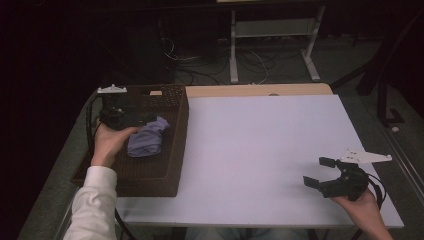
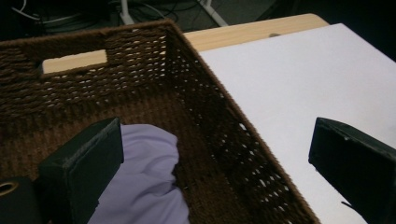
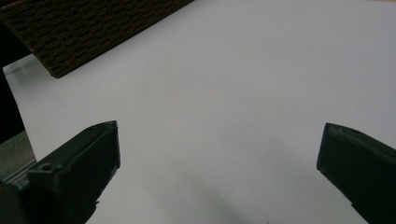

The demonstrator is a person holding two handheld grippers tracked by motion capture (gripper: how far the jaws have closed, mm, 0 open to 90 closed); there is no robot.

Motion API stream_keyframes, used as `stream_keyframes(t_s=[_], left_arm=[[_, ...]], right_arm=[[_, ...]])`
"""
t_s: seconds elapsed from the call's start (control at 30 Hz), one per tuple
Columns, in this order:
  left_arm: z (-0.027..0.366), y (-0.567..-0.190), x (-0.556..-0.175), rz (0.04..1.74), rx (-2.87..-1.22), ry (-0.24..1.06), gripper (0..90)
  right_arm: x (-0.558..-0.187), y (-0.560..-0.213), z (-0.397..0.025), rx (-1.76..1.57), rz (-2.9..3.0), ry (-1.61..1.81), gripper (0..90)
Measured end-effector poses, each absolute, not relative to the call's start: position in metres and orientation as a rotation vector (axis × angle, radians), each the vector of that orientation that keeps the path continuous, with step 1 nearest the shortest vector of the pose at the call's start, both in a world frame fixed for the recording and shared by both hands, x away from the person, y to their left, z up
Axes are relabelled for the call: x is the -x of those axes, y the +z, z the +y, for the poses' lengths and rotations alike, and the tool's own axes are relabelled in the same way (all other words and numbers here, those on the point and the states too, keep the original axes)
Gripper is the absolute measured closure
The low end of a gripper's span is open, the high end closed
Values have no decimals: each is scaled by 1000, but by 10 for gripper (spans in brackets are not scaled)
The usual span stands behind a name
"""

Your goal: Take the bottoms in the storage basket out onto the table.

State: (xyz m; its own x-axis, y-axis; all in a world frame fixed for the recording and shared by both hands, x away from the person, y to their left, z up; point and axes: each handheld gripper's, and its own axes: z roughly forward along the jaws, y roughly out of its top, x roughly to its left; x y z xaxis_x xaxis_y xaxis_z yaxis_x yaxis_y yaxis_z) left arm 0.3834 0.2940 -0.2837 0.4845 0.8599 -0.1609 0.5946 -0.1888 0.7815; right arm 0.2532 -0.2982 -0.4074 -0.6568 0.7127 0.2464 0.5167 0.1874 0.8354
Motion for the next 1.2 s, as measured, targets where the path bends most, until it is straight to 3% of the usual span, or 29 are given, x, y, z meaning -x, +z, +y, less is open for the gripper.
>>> stream_keyframes(t_s=[0.47,0.67,1.2], left_arm=[[313,-298,-407,1280,-1831,361,27],[321,-304,-413,1312,-1729,334,27],[330,-332,-430,1437,-1786,309,27]], right_arm=[[-253,-407,-299,-1191,2254,1465,0],[-253,-407,-299,-1189,2252,1467,0],[-253,-408,-299,-1186,2252,1459,0]])
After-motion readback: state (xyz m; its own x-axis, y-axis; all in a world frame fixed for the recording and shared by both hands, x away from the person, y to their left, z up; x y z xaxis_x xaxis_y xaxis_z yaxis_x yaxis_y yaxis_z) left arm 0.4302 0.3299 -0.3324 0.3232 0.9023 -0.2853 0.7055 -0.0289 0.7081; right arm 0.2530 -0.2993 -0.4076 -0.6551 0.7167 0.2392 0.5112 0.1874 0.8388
